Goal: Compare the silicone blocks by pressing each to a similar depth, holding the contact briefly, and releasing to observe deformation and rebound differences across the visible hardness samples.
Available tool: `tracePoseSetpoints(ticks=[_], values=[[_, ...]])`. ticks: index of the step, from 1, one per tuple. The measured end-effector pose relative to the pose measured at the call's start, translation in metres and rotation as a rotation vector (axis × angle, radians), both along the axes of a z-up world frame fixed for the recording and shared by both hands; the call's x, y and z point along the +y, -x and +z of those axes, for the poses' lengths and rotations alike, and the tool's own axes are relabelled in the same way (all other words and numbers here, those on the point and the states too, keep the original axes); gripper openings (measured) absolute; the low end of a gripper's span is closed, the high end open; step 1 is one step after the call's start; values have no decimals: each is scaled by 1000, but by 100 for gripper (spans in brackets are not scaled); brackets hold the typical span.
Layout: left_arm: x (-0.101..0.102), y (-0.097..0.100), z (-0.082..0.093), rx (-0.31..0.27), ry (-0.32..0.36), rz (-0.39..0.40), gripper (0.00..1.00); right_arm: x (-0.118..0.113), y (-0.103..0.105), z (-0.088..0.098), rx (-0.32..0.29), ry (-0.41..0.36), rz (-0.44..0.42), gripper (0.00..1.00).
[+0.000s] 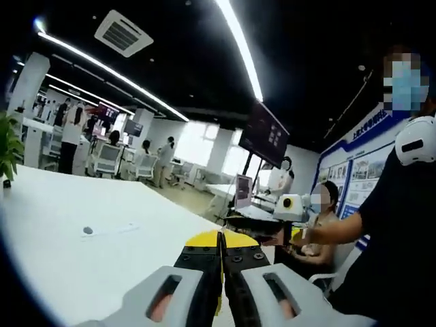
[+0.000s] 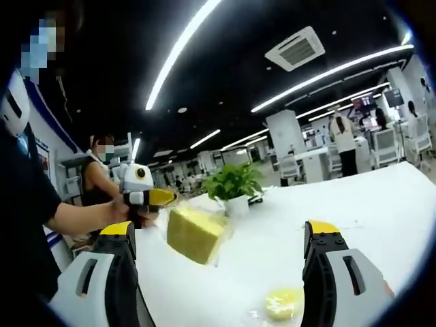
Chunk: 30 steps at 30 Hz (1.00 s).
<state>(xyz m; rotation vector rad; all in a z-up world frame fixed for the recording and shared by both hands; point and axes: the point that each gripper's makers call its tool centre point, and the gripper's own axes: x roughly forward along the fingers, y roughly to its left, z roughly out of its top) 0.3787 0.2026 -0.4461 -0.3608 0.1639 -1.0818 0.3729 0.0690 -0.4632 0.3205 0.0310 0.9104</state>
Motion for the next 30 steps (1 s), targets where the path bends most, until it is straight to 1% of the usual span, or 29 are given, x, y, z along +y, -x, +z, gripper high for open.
tracePoseSetpoints(ticks=[1,2,3,4,5,7,8,9,10,11,12,13,14,15,16,18,20,21,22,23,24,25,26,28,29,30], values=[[2,-1,-3,9,6,8,0,-9,1,0,4,-5,-24,96],[4,-3,-4,13,12,25,0,-16,2,-3,11,7,-46,96],[7,-4,-7,38,28,32,0,-28,3,-7,12,30,-81,96],[9,-5,-9,51,37,36,0,-36,4,-9,5,39,-100,96],[11,-7,-11,52,47,54,0,-49,5,-14,-2,66,-140,96],[14,-6,-14,83,76,51,0,-66,8,-26,16,110,-180,96],[15,-7,-16,80,76,61,0,-79,11,-36,36,150,-208,96],[16,-8,-20,94,78,67,0,-85,14,-42,53,162,-216,96],[17,-7,-23,104,81,67,0,-92,17,-49,83,171,-225,96],[18,-8,-26,109,80,81,0,-99,18,-52,98,165,-247,96],[18,-9,-29,118,81,84,0,-108,22,-55,92,158,-264,96],[19,-9,-34,131,84,87,0,-114,25,-58,101,158,-280,96],[20,-10,-37,135,82,97,0,-120,30,-61,92,166,-292,96],[22,-11,-40,145,81,104,0,-123,33,-64,86,180,-300,95],[23,-12,-45,171,90,112,0,-129,38,-69,85,198,-312,91],[25,-14,-52,181,91,124,0,-132,44,-77,109,201,-318,90],[27,-15,-61,214,97,131,0,-135,50,-84,125,207,-327,93],[28,-16,-64,219,97,139,0,-138,54,-91,154,210,-328,92],[29,-17,-71,250,105,144,0,-139,56,-96,176,212,-323,91],[29,-17,-76,263,104,147,0,-137,60,-100,193,220,-307,90],[29,-18,-84,279,99,159,0,-136,64,-106,213,237,-289,90],[28,-18,-92,297,89,158,0,-135,65,-109,224,249,-289,90],[28,-18,-102,315,76,168,0,-133,67,-111,208,268,-279,90],[28,-17,-115,356,79,172,0,-130,70,-113,208,282,-266,89],[30,-18,-124,376,85,190,0,-128,72,-114,211,284,-256,89],[31,-18,-129,408,96,192,0,-127,73,-114,213,285,-248,89]])
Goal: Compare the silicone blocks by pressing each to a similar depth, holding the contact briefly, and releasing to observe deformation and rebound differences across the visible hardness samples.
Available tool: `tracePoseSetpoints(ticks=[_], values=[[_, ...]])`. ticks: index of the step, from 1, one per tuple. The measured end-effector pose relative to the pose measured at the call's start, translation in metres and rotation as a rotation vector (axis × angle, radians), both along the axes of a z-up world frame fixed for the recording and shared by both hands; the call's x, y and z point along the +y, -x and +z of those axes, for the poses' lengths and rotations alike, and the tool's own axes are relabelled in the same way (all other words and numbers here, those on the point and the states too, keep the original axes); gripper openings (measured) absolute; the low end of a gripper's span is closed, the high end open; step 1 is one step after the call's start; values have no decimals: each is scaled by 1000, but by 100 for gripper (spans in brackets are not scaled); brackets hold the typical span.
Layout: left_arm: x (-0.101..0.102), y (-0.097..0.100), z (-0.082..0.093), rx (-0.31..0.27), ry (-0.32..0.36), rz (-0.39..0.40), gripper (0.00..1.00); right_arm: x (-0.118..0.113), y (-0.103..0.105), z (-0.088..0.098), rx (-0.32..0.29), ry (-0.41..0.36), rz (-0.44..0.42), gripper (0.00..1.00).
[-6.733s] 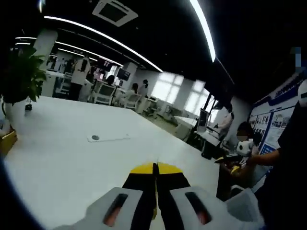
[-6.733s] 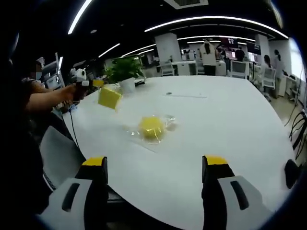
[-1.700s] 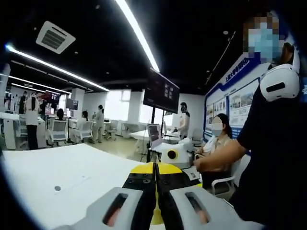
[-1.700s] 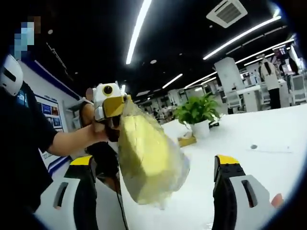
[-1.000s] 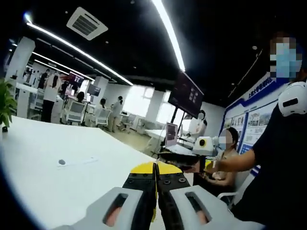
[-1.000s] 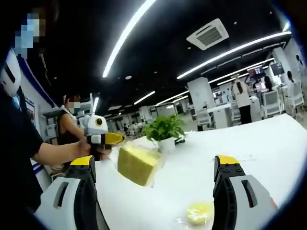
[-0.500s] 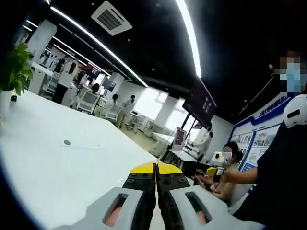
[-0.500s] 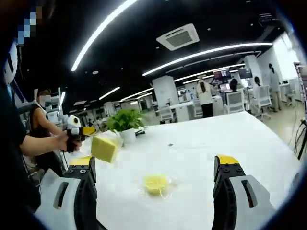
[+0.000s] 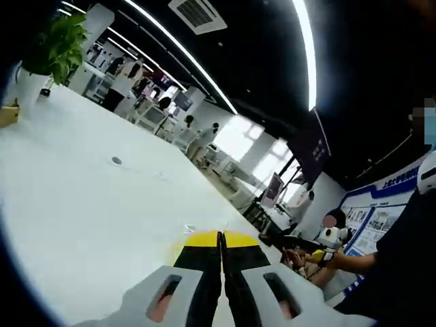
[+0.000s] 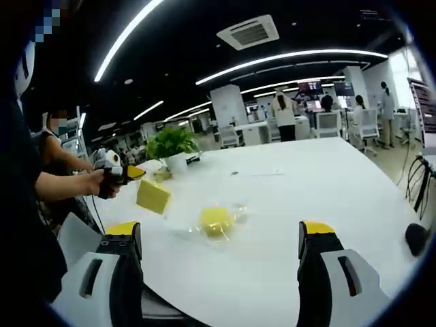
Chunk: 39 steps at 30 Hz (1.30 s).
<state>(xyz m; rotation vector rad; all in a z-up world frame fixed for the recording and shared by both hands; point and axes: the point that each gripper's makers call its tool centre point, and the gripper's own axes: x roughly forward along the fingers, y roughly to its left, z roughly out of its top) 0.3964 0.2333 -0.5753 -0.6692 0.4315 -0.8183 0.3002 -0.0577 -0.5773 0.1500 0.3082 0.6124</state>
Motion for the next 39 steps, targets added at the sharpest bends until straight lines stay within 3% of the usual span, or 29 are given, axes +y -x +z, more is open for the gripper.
tracePoseSetpoints(ticks=[4,6,8,11,13,18,24,36,39], values=[[10,-2,-27,62,-6,36,0,5,5,-4,29,-1,29,86],[19,-7,-23,91,95,84,0,5,8,-5,36,5,32,85],[31,-13,-29,78,78,101,0,6,9,-5,36,-3,36,85],[46,-25,-35,102,85,141,0,4,8,-8,50,-1,30,85],[56,-34,-43,110,54,172,0,4,7,-10,64,-11,29,84],[67,-56,-64,138,11,201,0,7,6,-11,74,-18,27,83],[65,-71,-89,183,-26,187,0,15,8,-14,92,-19,35,83],[70,-78,-110,212,-2,108,0,21,6,-14,112,-25,29,83],[70,-78,-118,211,-42,96,0,25,5,-10,111,-66,28,83]])
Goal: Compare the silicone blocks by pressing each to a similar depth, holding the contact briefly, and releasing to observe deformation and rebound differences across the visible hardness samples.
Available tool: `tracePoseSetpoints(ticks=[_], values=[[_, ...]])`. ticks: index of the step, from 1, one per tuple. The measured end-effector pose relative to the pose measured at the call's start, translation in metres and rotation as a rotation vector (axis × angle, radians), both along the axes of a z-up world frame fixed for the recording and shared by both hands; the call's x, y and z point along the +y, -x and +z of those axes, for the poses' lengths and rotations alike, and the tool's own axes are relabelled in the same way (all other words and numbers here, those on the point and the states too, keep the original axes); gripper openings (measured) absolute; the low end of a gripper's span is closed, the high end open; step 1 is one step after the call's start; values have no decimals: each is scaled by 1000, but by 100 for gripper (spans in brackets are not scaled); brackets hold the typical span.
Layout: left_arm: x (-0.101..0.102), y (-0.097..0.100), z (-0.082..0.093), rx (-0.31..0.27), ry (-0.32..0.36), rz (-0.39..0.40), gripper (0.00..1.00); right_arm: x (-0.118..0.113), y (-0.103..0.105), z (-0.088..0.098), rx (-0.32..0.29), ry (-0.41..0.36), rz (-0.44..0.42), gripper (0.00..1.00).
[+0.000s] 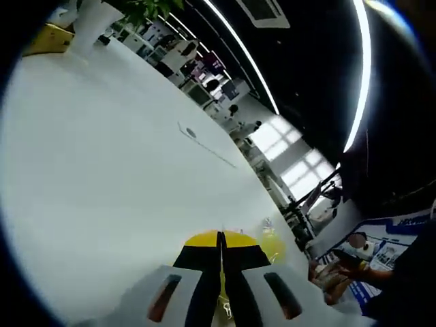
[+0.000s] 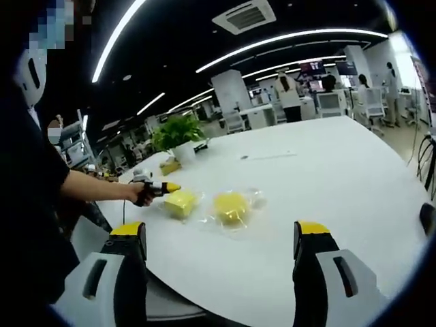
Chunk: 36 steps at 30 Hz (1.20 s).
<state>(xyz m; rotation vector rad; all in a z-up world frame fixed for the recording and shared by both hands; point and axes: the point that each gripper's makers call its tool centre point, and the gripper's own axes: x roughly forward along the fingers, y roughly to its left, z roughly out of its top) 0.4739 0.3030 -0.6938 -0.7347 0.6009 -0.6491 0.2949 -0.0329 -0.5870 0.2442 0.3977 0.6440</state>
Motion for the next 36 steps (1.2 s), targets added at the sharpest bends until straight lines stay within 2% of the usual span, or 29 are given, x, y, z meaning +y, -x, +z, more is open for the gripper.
tracePoseSetpoints(ticks=[3,5,7,9,11,12,13,15,20,24,25,27,28,29,32,36], values=[[1,-1,-1,-13,-16,-6,0,1,-1,1,2,8,0,82],[4,-4,-6,-10,-54,1,0,-1,-1,0,3,11,-2,82],[8,-3,-12,2,-98,-4,5,0,0,2,1,10,-6,83],[12,-4,-11,-15,-126,3,12,-1,0,2,-3,12,-8,83],[15,-4,-9,-15,-126,13,14,-3,1,2,-4,10,-13,83],[19,-4,-7,-20,-145,33,13,-4,2,2,-4,10,-17,83],[24,-6,-6,-59,-204,33,12,-5,2,3,-6,5,-23,82],[28,-6,-4,-77,-251,39,13,-5,2,3,-2,-9,-31,82],[29,-4,12,-104,-249,59,39,-5,2,2,-9,1,-20,83],[33,9,13,-151,-364,-6,50,-4,1,-1,-17,32,-6,81],[35,12,17,-187,-415,-19,54,-5,2,-5,-3,57,6,80],[36,17,28,-253,-483,-46,60,-3,1,-5,-22,70,14,77],[34,21,40,-295,-475,-46,63,-2,0,-3,-29,68,13,78],[33,23,44,-305,-471,-47,65,0,-2,-1,-46,64,14,79],[31,36,72,-403,-481,-48,67,5,-7,5,-73,48,14,79],[27,55,81,-443,-504,-65,71,14,-12,4,-82,52,42,77]])
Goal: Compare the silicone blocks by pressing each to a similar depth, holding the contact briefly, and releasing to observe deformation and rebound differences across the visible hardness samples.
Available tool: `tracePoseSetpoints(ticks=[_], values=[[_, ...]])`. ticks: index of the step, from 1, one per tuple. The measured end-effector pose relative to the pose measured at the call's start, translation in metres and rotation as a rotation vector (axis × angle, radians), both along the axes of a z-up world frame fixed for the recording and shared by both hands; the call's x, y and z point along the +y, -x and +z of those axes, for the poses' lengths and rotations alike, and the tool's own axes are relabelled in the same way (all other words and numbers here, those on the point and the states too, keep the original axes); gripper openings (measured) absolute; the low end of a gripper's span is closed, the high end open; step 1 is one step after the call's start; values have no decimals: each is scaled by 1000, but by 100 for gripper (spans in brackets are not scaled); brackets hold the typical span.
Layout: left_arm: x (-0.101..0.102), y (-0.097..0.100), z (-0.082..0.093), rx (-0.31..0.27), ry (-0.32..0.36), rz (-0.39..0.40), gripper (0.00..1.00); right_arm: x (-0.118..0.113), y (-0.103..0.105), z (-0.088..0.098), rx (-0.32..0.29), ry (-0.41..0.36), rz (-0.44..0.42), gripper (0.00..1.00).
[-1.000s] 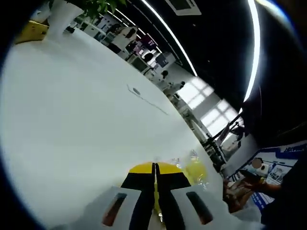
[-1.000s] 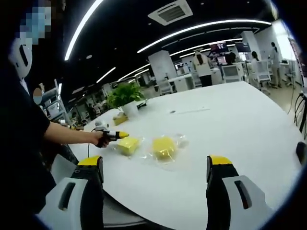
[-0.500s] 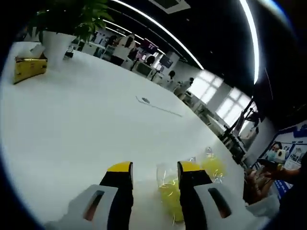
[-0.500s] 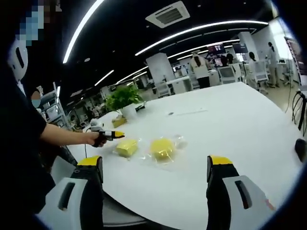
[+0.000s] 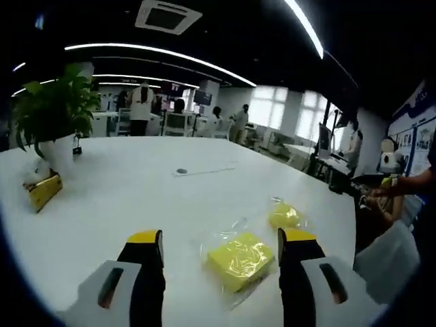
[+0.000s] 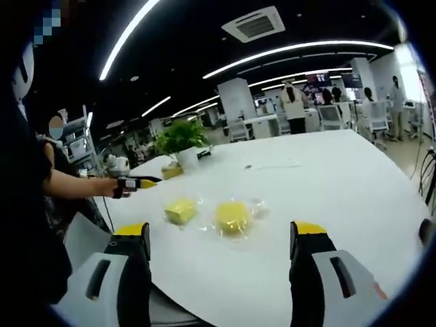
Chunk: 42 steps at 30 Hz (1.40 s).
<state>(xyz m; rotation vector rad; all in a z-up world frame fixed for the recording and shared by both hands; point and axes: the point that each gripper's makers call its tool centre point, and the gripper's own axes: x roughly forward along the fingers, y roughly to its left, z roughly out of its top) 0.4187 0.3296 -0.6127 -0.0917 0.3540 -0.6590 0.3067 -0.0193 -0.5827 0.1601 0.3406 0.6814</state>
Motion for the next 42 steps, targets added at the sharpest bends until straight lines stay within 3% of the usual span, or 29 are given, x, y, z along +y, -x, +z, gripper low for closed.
tracePoseSetpoints(ticks=[3,5,6,10,14,16,24,26,35,40,42], values=[[3,13,8,-32,-36,14,84,6,-1,-1,-21,27,26,73],[8,14,14,-54,-40,43,100,9,-3,2,-33,20,32,76],[9,21,23,-88,-50,33,99,11,-4,3,-37,17,33,77],[6,43,32,-99,-101,-23,99,13,-8,4,-44,20,43,80],[1,66,36,-68,-94,-62,99,10,-11,3,-52,40,44,89],[2,78,35,-62,-132,-87,99,7,-12,1,-51,61,35,96],[6,121,30,19,-135,-124,99,0,-3,-18,42,135,58,96],[8,131,29,30,-132,-125,99,1,0,-19,36,149,75,96],[10,156,20,84,-157,-146,99,2,8,-36,88,258,127,96],[9,163,22,81,-174,-163,99,4,13,-33,87,273,146,96],[8,164,23,69,-172,-163,99,2,10,-30,53,282,139,96]])
